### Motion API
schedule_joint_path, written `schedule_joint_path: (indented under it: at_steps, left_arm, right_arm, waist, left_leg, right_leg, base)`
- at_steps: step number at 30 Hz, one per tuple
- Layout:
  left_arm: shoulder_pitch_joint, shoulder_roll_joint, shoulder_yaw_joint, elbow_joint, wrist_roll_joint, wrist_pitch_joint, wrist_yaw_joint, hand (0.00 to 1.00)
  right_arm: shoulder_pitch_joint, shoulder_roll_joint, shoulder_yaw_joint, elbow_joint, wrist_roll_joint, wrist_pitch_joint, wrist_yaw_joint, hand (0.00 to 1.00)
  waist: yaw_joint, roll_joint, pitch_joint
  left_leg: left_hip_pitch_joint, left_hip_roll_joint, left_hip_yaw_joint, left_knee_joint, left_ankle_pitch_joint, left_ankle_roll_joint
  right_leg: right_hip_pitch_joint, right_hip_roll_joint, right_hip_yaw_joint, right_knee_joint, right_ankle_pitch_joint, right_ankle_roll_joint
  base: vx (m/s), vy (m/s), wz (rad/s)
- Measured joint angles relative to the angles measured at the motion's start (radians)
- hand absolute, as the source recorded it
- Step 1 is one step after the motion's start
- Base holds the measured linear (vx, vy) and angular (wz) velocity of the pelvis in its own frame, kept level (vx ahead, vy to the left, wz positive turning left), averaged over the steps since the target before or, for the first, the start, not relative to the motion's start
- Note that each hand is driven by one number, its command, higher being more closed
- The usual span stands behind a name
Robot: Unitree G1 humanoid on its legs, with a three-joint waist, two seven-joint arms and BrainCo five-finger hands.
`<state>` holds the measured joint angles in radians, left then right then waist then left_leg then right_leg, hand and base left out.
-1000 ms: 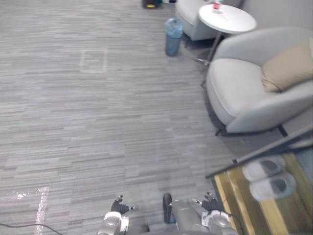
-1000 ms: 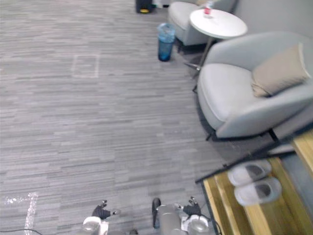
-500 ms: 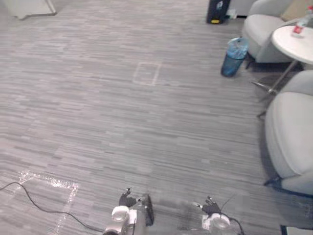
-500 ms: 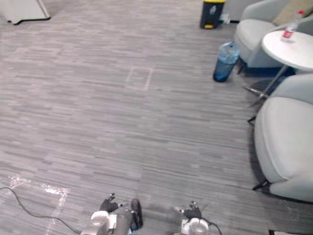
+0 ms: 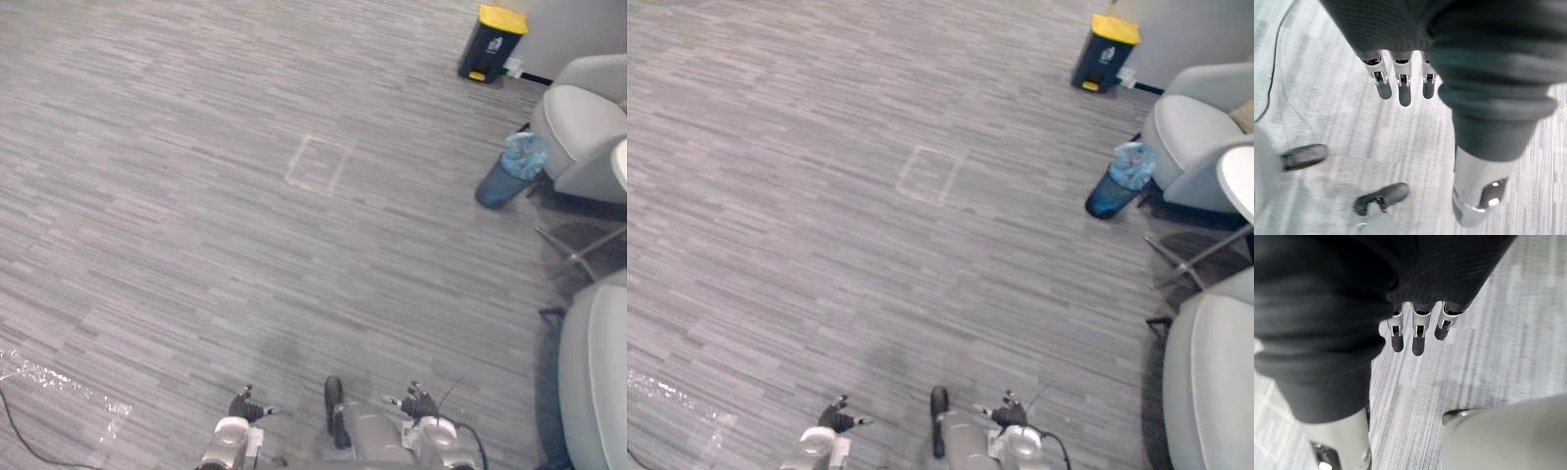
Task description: Organize the slippers on the shoe rack
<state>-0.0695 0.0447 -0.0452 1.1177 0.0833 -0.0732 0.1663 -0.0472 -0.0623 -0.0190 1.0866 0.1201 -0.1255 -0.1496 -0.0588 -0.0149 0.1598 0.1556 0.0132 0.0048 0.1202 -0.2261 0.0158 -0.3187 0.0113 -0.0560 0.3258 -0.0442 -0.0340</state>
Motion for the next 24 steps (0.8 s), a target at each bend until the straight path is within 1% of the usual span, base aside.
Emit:
schedule_joint_path:
  at_steps: [1,2,3,4,5,6,7,8,9,11,12,13,14,15,16,17,18,19,20,21,22,23,24]
  left_arm:
    - [0.014,-0.028,0.032,-0.005,0.004,0.001,-0.002,0.00]
    - [0.018,-0.033,0.043,-0.009,0.004,0.002,-0.001,0.00]
    - [0.043,-0.052,0.081,-0.031,0.002,0.001,0.001,0.00]
    - [0.045,-0.059,0.092,-0.037,0.001,0.001,0.001,0.00]
    - [0.049,-0.077,0.114,-0.073,-0.007,0.001,0.002,0.00]
    - [0.055,-0.078,0.119,-0.092,-0.010,0.001,0.004,0.00]
    - [0.055,-0.077,0.119,-0.101,-0.014,0.001,0.004,0.00]
    - [0.052,-0.075,0.125,-0.115,-0.024,-0.001,0.005,0.00]
    - [0.047,-0.072,0.119,-0.123,-0.035,-0.003,0.006,0.00]
    - [0.045,-0.067,0.095,-0.124,-0.046,-0.003,0.006,0.00]
    - [0.047,-0.067,0.085,-0.122,-0.048,-0.004,0.006,0.00]
    - [0.047,-0.066,0.073,-0.122,-0.049,-0.006,0.006,0.00]
    - [0.043,-0.060,0.056,-0.120,-0.050,-0.009,0.006,0.00]
    - [0.032,-0.044,0.055,-0.094,-0.049,-0.008,0.007,0.00]
    - [0.031,-0.041,0.054,-0.088,-0.049,-0.009,0.007,0.00]
    - [0.030,-0.029,0.042,-0.076,-0.049,-0.009,0.005,0.00]
    - [0.029,-0.024,0.042,-0.073,-0.049,-0.009,0.006,0.00]
    - [0.030,-0.016,0.043,-0.064,-0.050,-0.008,0.006,0.00]
    - [0.030,-0.014,0.043,-0.064,-0.050,-0.007,0.006,0.00]
    - [0.028,-0.002,0.033,-0.039,-0.053,-0.002,0.006,0.00]
    - [0.027,0.018,0.007,-0.004,-0.058,0.002,0.005,0.00]
    - [0.028,0.020,0.007,0.001,-0.058,0.003,0.005,0.00]
    - [0.031,0.027,0.008,0.006,-0.058,0.004,0.007,0.00]
  right_arm:
    - [0.002,0.003,-0.028,-0.002,0.000,0.002,-0.002,0.00]
    - [0.005,0.001,-0.026,-0.009,0.000,0.004,-0.002,0.00]
    - [0.036,-0.002,0.002,-0.027,-0.002,0.009,-0.003,0.00]
    - [0.040,-0.004,0.010,-0.033,-0.002,0.010,-0.004,0.00]
    - [0.041,-0.022,0.032,-0.046,-0.002,0.020,-0.007,0.00]
    - [0.040,-0.013,0.036,-0.046,-0.001,0.024,-0.007,0.00]
    - [0.041,-0.009,0.036,-0.046,-0.001,0.024,-0.008,0.00]
    - [0.041,0.003,0.033,-0.046,0.000,0.026,-0.008,0.00]
    - [0.035,0.014,0.027,-0.045,0.001,0.027,-0.009,0.00]
    - [0.028,0.016,0.019,-0.044,0.001,0.028,-0.008,0.00]
    - [0.026,0.016,0.015,-0.043,0.001,0.028,-0.008,0.00]
    - [0.023,0.013,0.011,-0.040,0.000,0.029,-0.009,0.00]
    - [0.021,0.001,0.014,-0.010,-0.001,0.031,-0.010,0.00]
    - [0.018,0.011,0.022,0.013,-0.003,0.037,-0.011,0.00]
    - [0.018,0.013,0.022,0.017,-0.003,0.036,-0.011,0.00]
    - [0.029,0.015,0.020,0.033,-0.004,0.038,-0.012,0.00]
    - [0.029,0.012,0.016,0.033,-0.004,0.039,-0.012,0.00]
    - [0.026,0.012,0.008,0.033,-0.004,0.038,-0.012,0.00]
    - [0.025,0.013,0.003,0.033,-0.004,0.037,-0.012,0.00]
    - [0.022,0.015,-0.017,0.031,-0.009,0.035,-0.007,0.00]
    - [0.020,0.009,-0.015,0.025,-0.012,0.031,-0.006,0.00]
    - [0.020,0.007,-0.015,0.023,-0.012,0.030,-0.006,0.00]
    - [0.017,-0.004,-0.004,0.021,-0.013,0.029,-0.006,0.00]
  waist:
    - [-0.003,0.004,0.001]
    - [-0.004,0.006,-0.001]
    - [-0.005,0.012,-0.040]
    - [-0.002,0.019,-0.044]
    - [0.015,0.043,-0.027]
    - [0.032,0.043,-0.026]
    - [0.037,0.040,-0.026]
    - [0.050,0.021,-0.019]
    - [0.065,0.008,-0.014]
    - [0.065,0.008,-0.015]
    - [0.067,0.011,-0.016]
    - [0.073,0.022,-0.016]
    - [0.090,0.030,-0.019]
    - [0.085,0.003,-0.029]
    - [0.082,-0.001,-0.030]
    - [0.068,-0.017,-0.037]
    - [0.067,-0.020,-0.038]
    - [0.067,-0.021,-0.038]
    - [0.067,-0.021,-0.038]
    - [0.058,-0.019,-0.025]
    - [0.046,-0.015,-0.020]
    - [0.044,-0.013,-0.020]
    - [0.044,0.014,-0.025]
  left_leg:
    - [-0.005,-0.009,0.001,0.112,0.009,-0.015]
    - [-0.017,-0.010,0.002,0.167,0.012,-0.019]
    - [-0.135,0.011,0.033,0.459,0.032,-0.066]
    - [-0.168,0.025,0.047,0.537,0.052,-0.098]
    - [-0.282,0.136,0.141,0.784,0.037,-0.106]
    - [-0.349,0.197,0.205,0.851,0.006,-0.091]
    - [-0.366,0.205,0.221,0.849,-0.002,-0.086]
    - [-0.393,0.211,0.261,0.810,-0.019,-0.077]
    - [-0.444,0.185,0.300,0.662,-0.028,-0.079]
    - [-0.467,0.125,0.285,0.446,-0.005,-0.088]
    - [-0.470,0.079,0.239,0.214,0.075,-0.094]
    - [-0.482,0.061,0.194,0.087,0.147,-0.110]
    - [-0.494,0.043,0.144,0.075,0.282,-0.114]
    - [-0.472,0.010,0.147,0.066,0.297,-0.048]
    - [-0.467,0.006,0.148,0.068,0.293,-0.035]
    - [-0.467,-0.009,0.152,0.084,0.267,-0.010]
    - [-0.461,-0.012,0.163,0.096,0.245,0.001]
    - [-0.418,-0.011,0.180,0.088,0.211,0.008]
    - [-0.403,-0.011,0.181,0.081,0.204,0.007]
    - [-0.307,-0.011,0.185,0.031,0.182,0.008]
    - [-0.221,-0.006,0.187,0.000,0.168,0.011]
    - [-0.201,-0.003,0.190,-0.009,0.166,0.010]
    - [-0.131,0.027,0.212,-0.046,0.136,-0.002]
  right_leg:
    - [0.002,-0.018,-0.010,0.116,-0.065,-0.013]
    - [0.001,-0.020,-0.023,0.141,-0.088,-0.013]
    - [0.068,-0.039,-0.044,0.093,-0.145,-0.003]
    - [0.098,-0.039,-0.047,0.073,-0.166,-0.004]
    - [0.188,-0.007,-0.071,0.024,-0.188,-0.034]
    - [0.266,0.001,-0.087,-0.027,-0.194,-0.041]
    - [0.291,0.000,-0.094,-0.047,-0.194,-0.041]
    - [0.341,-0.013,-0.100,-0.088,-0.194,-0.040]
    - [0.419,-0.034,-0.104,-0.155,-0.194,-0.040]
    - [0.456,-0.048,-0.104,-0.189,-0.194,-0.033]
    - [0.485,-0.059,-0.095,-0.212,-0.201,-0.016]
    - [0.504,-0.058,-0.083,-0.224,-0.210,-0.001]
    - [0.530,-0.053,-0.046,-0.231,-0.231,0.036]
    - [0.542,-0.090,-0.032,-0.233,-0.228,0.057]
    - [0.544,-0.097,-0.031,-0.230,-0.223,0.066]
    - [0.530,-0.114,-0.002,-0.188,-0.189,0.101]
    - [0.502,-0.115,0.029,-0.122,-0.176,0.116]
    - [0.419,-0.109,0.076,0.071,-0.150,0.144]
    - [0.397,-0.108,0.082,0.123,-0.135,0.157]
    - [0.309,-0.109,0.095,0.365,-0.120,0.158]
    - [0.265,-0.108,0.074,0.458,-0.200,0.115]
    - [0.257,-0.107,0.064,0.463,-0.216,0.106]
    - [0.187,-0.093,0.009,0.421,-0.266,0.067]
  base:
    - [0.64,-0.157,0.32]
    - [0.42,-0.137,0.64]
    - [0.22,-0.090,0.60]
    - [0.48,-0.138,0.77]
    - [0.55,-0.121,0.56]
    - [0.65,-0.142,0.49]
    - [0.38,-0.089,0.32]
    - [0.46,-0.083,0.21]
    - [0.55,-0.072,0.15]
    - [0.50,-0.018,0.00]
    - [0.36,0.046,-0.17]
    - [0.55,0.163,-0.48]
    - [0.57,0.205,-0.42]
    - [0.48,0.180,-0.29]
    - [0.53,0.172,0.14]
    - [0.44,0.149,0.13]
    - [0.71,0.253,-0.04]
    - [0.38,0.143,-0.21]
    - [0.55,0.165,-0.33]
    - [0.43,0.085,-0.24]
    - [0.49,0.092,-0.23]
    - [0.36,0.029,-0.34]
    - [0.28,-0.005,-0.36]
